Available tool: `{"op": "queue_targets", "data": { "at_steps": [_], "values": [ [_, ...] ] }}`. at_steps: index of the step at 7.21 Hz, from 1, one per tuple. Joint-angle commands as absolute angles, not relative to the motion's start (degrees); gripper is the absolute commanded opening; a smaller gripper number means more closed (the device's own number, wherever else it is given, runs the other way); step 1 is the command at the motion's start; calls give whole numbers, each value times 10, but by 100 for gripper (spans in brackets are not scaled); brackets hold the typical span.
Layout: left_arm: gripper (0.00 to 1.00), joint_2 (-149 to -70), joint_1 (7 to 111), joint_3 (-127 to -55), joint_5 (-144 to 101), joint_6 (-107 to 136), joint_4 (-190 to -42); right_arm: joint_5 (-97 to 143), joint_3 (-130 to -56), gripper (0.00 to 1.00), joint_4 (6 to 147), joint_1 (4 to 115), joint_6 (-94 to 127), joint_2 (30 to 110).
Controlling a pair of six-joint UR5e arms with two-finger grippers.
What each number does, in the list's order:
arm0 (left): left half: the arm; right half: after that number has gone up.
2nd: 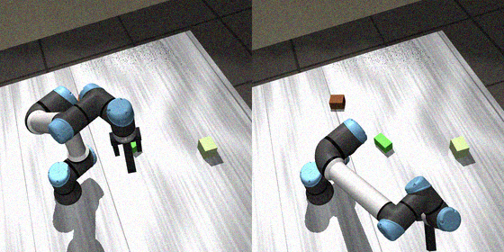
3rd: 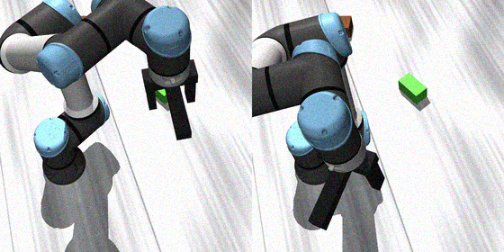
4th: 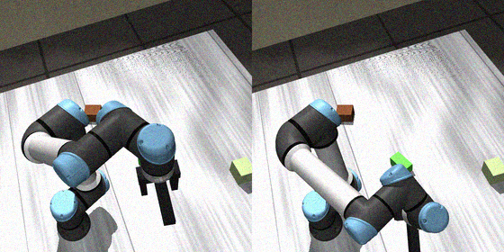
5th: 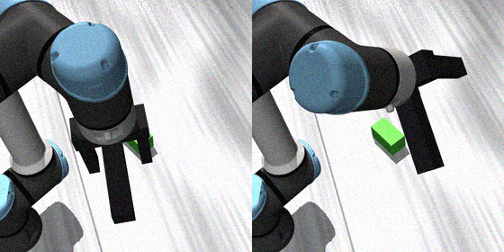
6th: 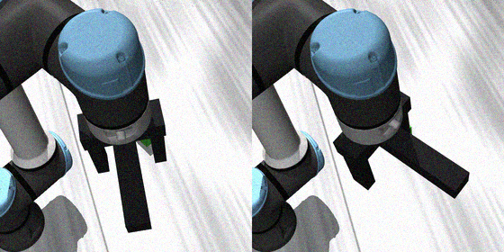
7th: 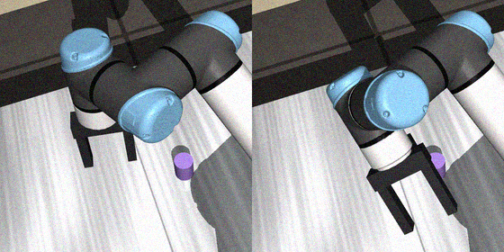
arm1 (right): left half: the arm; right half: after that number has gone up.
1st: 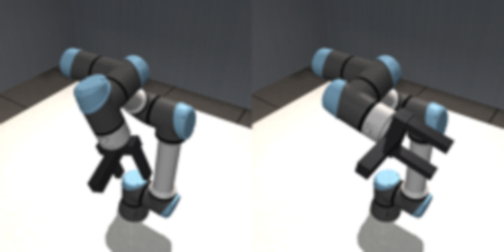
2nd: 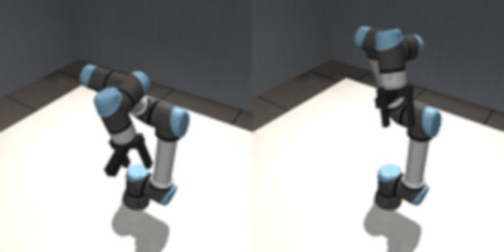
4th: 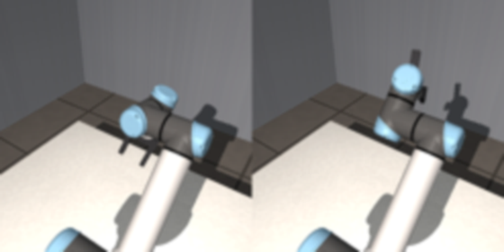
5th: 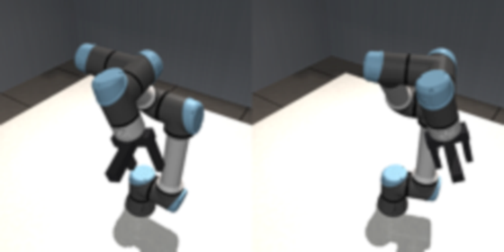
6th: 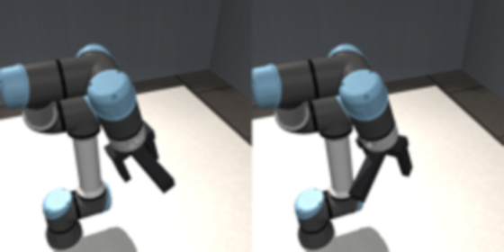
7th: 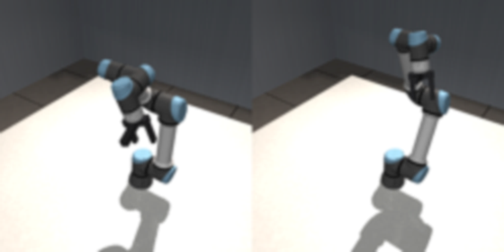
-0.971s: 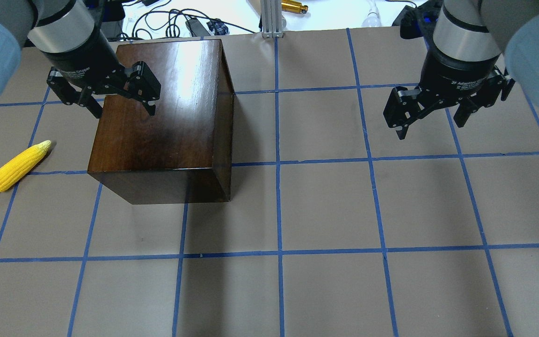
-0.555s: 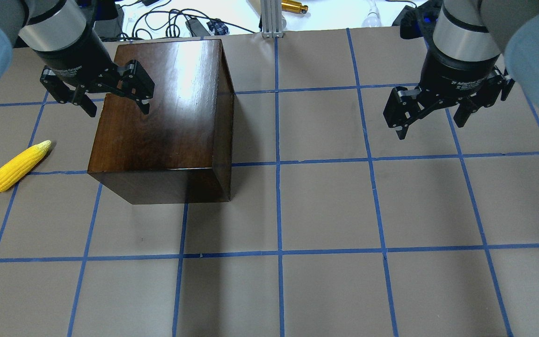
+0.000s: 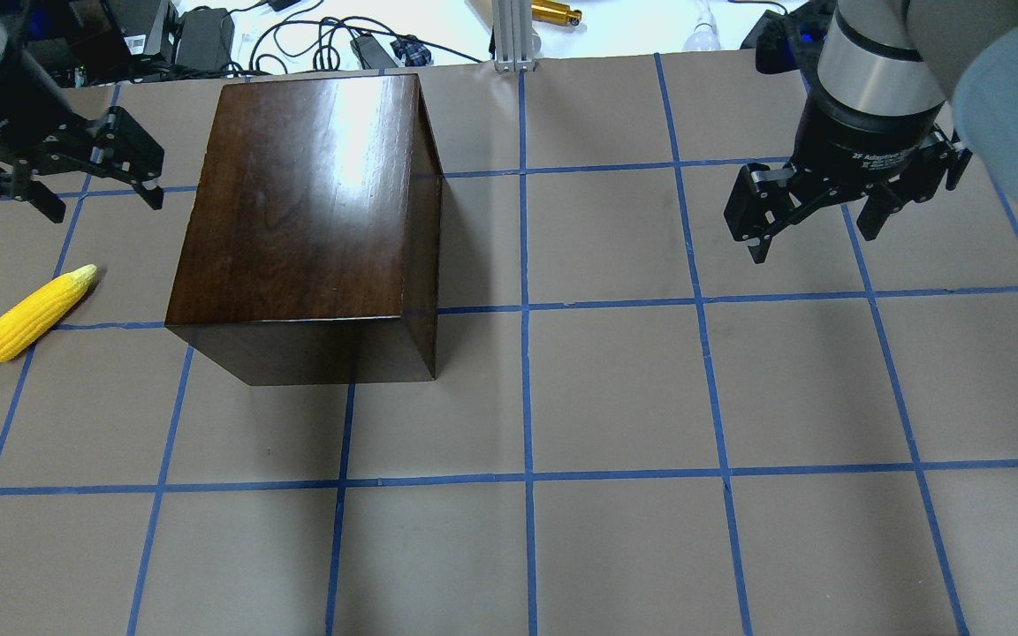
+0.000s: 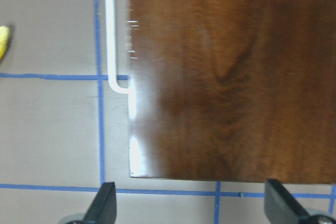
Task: Open drawer and put corn inside
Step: 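Move the left gripper off the cabinet and down beside its drawer side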
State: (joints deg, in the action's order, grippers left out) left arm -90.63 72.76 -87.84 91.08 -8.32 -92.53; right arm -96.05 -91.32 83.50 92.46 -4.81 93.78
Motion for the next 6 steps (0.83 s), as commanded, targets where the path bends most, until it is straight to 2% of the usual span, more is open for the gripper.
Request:
{"op": "queue_targets", "data": {
  "at_steps": [1,4,6],
  "values": [
    [100,-923,638,-875,911,-114,-927,-961,-913,100,835,925,-47,938],
    [100,-970,592,-880,910,-222,-882,-961,-913,100,835,925,-48,939],
    [100,-1045,592,-882,910,-221,-831,-961,-913,100,835,925,-47,939]
  ]
}}
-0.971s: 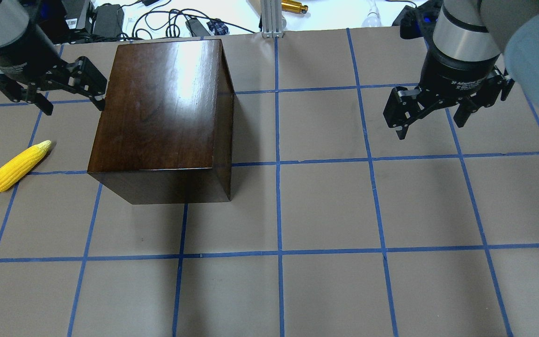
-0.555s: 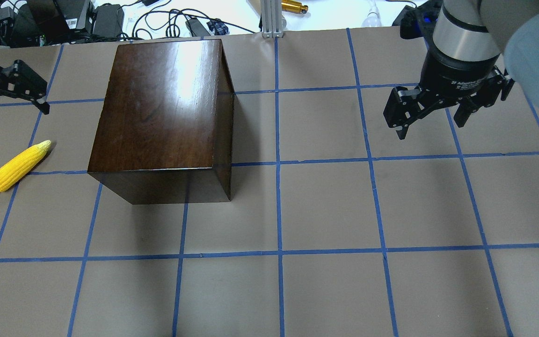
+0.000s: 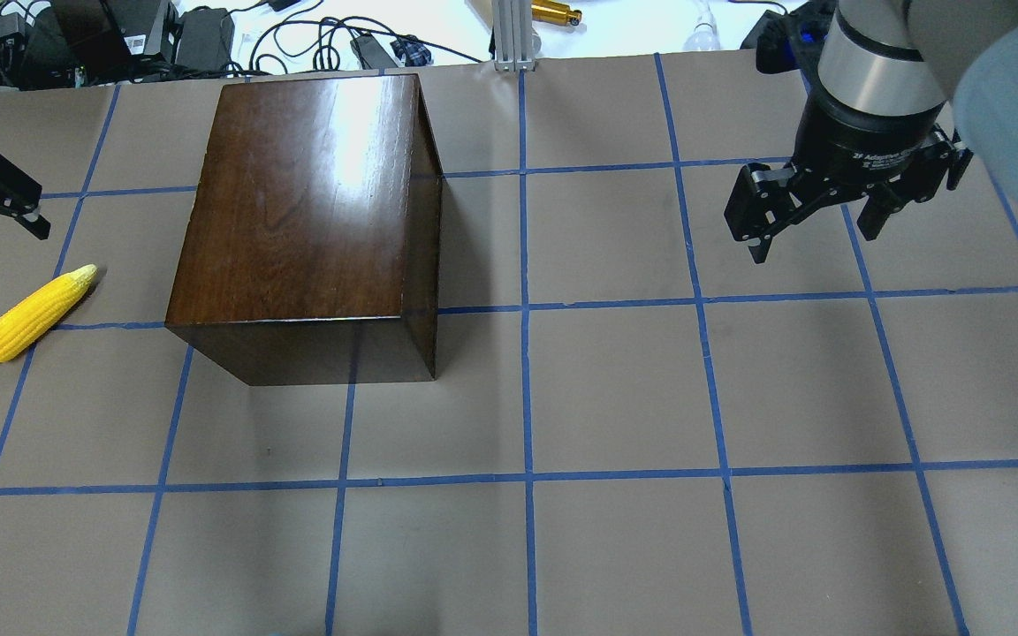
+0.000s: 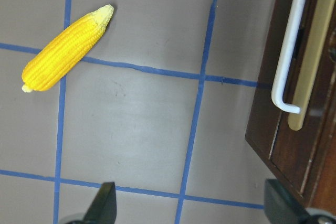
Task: Open drawer and put corn inside
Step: 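Move the left gripper off the cabinet and down beside its drawer side, then hook the left gripper onto the white drawer handle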
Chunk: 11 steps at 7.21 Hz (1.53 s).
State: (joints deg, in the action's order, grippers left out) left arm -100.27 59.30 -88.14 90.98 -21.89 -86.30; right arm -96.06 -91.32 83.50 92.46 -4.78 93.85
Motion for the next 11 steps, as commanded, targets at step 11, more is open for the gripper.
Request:
{"op": "queue_targets", "data": {
  "at_steps": [11],
  "values": [
    [100,-1128,624,-884,708,-328,-779,-960,-913,100,835,925,-48,939]
  ]
}}
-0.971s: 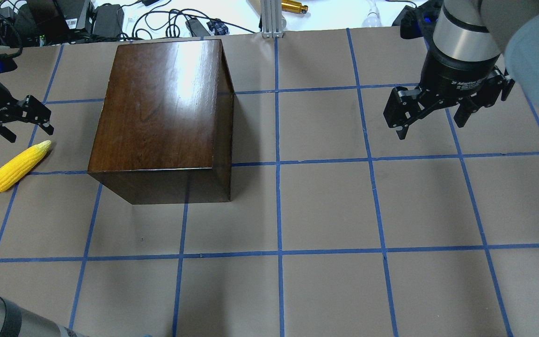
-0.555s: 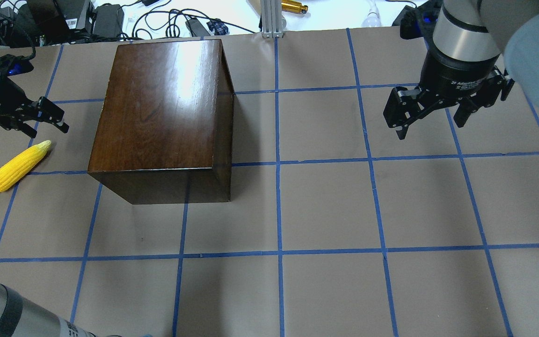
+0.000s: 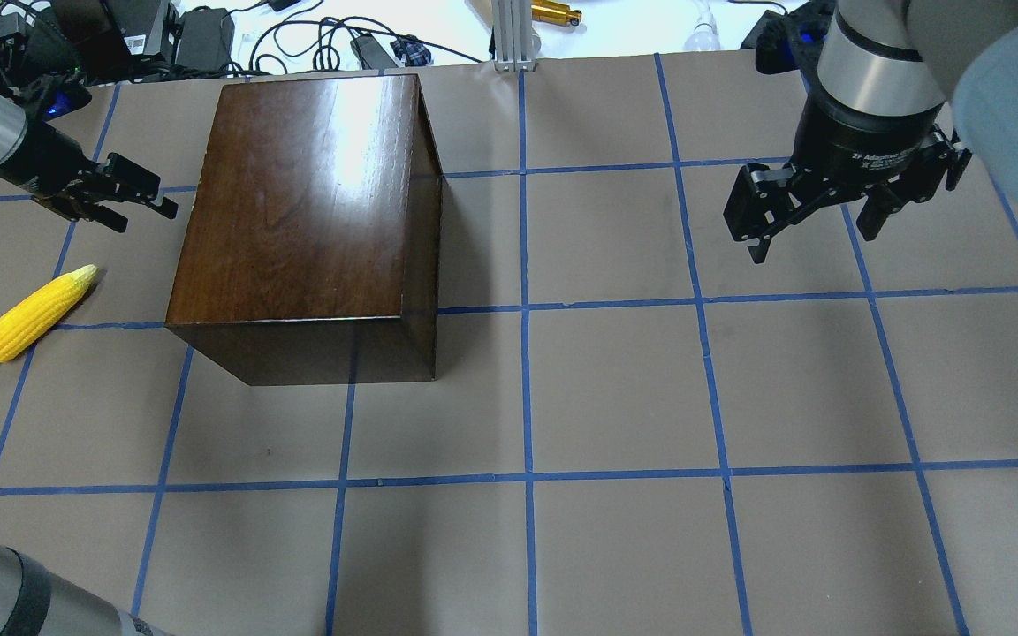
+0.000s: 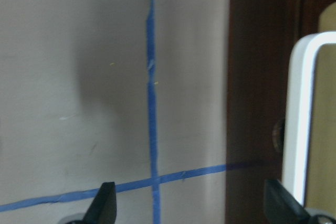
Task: Open drawer and put corn inside
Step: 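Hook the left gripper onto the white drawer handle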
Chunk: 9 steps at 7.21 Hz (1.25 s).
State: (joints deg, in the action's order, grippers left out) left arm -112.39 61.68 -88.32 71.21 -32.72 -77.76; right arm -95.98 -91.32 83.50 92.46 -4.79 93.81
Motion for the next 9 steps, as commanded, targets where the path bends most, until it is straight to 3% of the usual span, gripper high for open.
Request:
{"op": "queue_targets", "data": {
  "at_steps": [1,9],
  "values": [
    [100,-1134,627,-884,708,-325,-778,-960,-913,100,835,925,-48,939],
    [100,-1165,636,-883,708,-323,-775,-961,-913,100,835,925,-47,939]
  ]
}}
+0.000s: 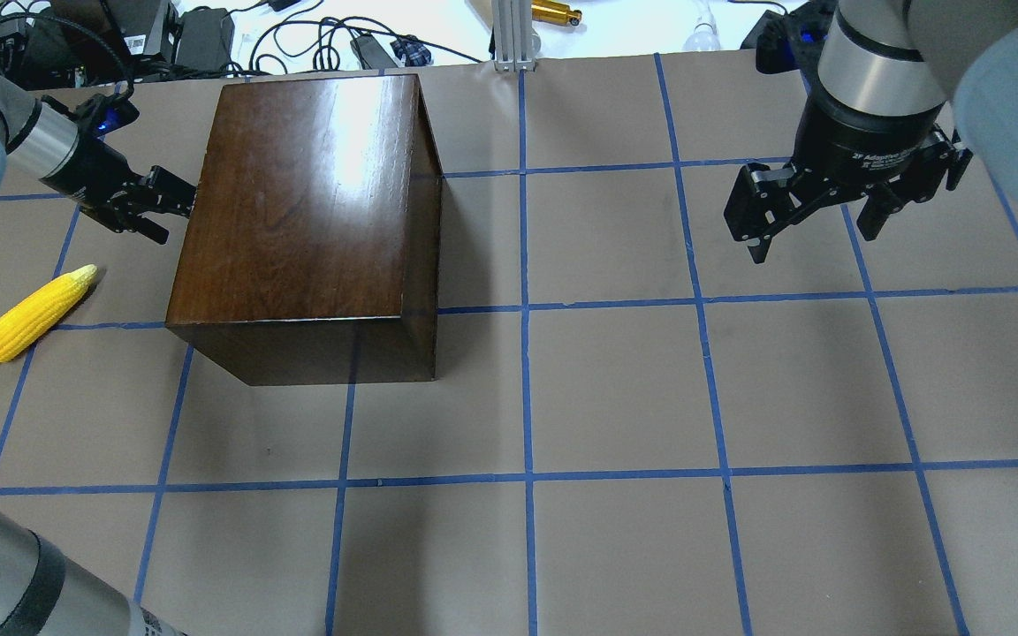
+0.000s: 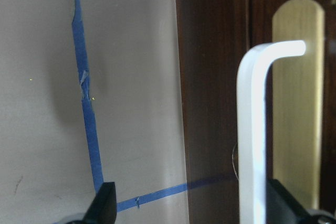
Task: Open drawer and put corn inside
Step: 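Hook the left gripper onto the white drawer handle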
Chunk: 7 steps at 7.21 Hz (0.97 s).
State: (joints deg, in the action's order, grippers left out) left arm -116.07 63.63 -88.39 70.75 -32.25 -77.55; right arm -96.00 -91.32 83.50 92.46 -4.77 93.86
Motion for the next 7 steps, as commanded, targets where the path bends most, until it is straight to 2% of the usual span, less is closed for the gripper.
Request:
{"op": "queue_targets", "data": {
  "at_steps": [1,7],
  "values": [
    [100,-1167,635,-883,708,-323,-774,-960,-913,100,835,925,-47,939],
    [100,-1169,614,-878,711,-326,-770,-961,-913,100,835,925,-47,938]
  ]
}}
